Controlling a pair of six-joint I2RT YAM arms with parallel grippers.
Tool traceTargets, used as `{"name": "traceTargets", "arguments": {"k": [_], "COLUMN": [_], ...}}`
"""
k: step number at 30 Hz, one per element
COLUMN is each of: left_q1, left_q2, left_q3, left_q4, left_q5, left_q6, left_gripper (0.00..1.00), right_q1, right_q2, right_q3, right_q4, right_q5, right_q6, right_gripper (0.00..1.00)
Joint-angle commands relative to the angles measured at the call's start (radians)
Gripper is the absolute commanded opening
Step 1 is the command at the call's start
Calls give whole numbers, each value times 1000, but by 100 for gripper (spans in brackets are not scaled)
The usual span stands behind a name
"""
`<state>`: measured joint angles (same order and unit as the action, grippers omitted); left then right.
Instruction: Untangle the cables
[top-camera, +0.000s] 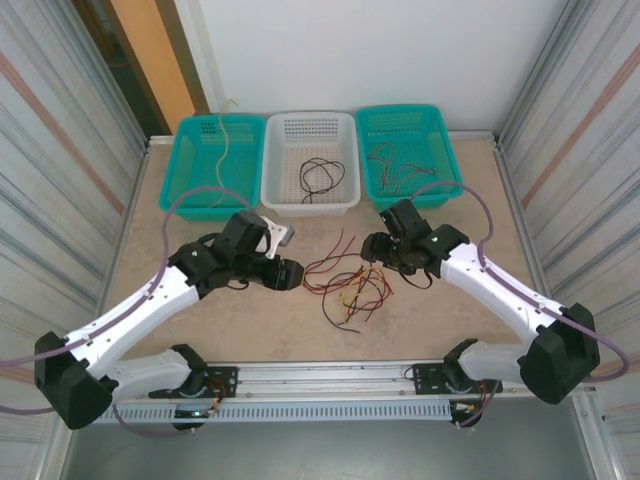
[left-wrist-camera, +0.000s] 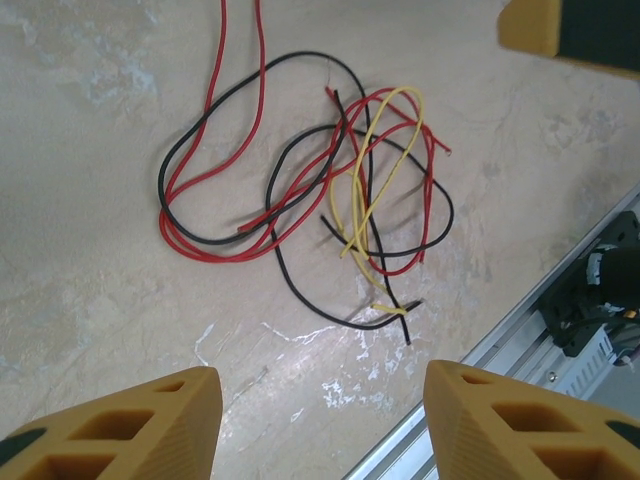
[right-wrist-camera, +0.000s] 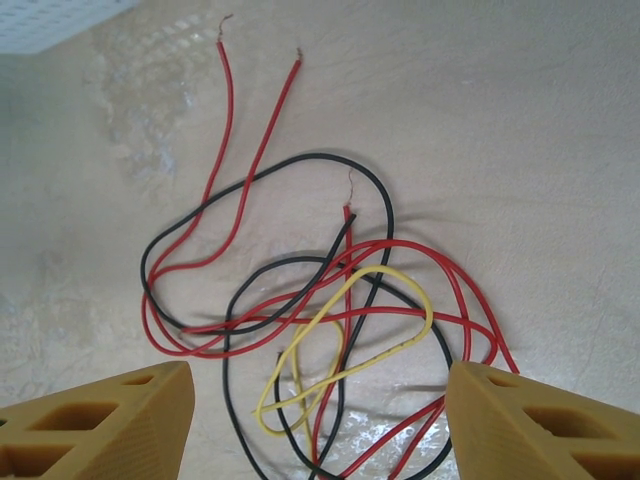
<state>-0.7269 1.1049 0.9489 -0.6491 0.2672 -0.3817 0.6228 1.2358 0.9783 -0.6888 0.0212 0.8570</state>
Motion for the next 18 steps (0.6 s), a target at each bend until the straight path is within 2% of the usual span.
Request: {"name": "traceTargets", "arguments": {"k": [1, 10, 18], "left_q1": [-7, -6, -3], "left_q2": [-10, 88, 141], "left_q3": [-34, -56, -32], "left_q4": [6, 87, 111], "left_q5": [-4, 5, -25], "left_q6": [-12, -11, 2], "left_gripper": [57, 55, 51], "right_q1": [21, 72, 65], "right_q2": [-14, 160, 382], "right_q3": [-2, 25, 111], "right_q4": [21, 141, 264], "right_q5": [-25, -19, -33], "right_q6": [28, 45, 97], "right_gripper": [65, 59, 37]}}
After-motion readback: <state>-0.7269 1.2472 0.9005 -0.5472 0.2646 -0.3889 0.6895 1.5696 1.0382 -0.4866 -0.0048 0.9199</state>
